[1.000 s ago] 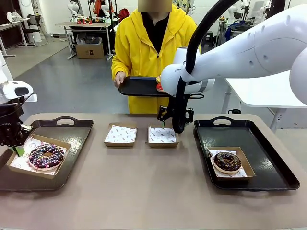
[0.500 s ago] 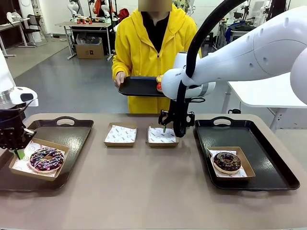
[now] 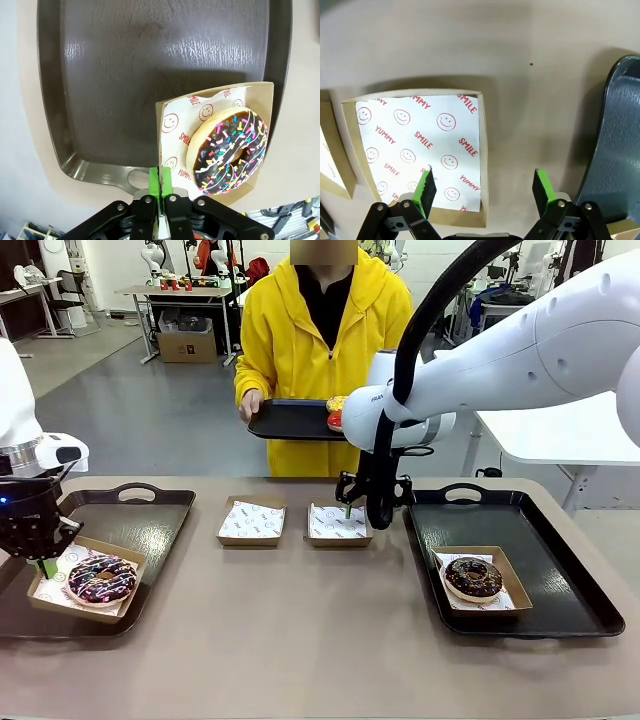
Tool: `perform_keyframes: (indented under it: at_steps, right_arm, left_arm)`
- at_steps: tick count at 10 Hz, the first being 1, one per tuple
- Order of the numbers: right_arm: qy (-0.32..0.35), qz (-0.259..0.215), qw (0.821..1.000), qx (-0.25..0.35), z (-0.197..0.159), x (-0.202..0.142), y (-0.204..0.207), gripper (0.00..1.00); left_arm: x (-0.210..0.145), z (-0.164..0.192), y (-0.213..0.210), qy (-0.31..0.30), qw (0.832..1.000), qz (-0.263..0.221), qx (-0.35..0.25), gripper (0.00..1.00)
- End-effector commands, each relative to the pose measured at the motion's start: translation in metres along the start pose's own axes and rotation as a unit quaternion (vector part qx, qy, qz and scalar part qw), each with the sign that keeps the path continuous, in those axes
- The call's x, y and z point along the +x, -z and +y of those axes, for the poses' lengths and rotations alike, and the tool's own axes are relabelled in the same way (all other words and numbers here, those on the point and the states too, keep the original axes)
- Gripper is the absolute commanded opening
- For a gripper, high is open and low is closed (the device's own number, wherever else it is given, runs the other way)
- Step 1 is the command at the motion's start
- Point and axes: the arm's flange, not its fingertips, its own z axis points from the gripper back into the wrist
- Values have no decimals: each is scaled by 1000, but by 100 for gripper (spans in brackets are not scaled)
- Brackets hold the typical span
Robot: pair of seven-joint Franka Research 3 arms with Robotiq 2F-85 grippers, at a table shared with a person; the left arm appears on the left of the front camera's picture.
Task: Individually package the donuts and arrange them on the tray.
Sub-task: Place the picked Paper togo box on the Handle tray while simultaneously picking up another Paper togo box from the table with the other hand.
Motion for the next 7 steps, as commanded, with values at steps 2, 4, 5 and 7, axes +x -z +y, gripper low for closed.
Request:
perform_keyframes:
  at_steps: [2, 4, 5, 7]
  right_arm:
    - [-10, -13, 1000, -6, -6, -6, 2, 100]
    - [-10, -12, 1000, -7, -7, -6, 2, 100]
    - [-8, -10, 1000, -5, -7, -5, 2, 100]
    - [-8, -7, 1000, -5, -7, -4, 3, 100]
  left_arm:
    - [8, -6, 11, 15, 1000, -17, 10, 1]
    - [11, -12, 16, 25, 1000, -12, 15, 1]
    - [12, -13, 18, 28, 999, -9, 17, 1]
    - [14, -15, 22, 30, 999, -6, 20, 1]
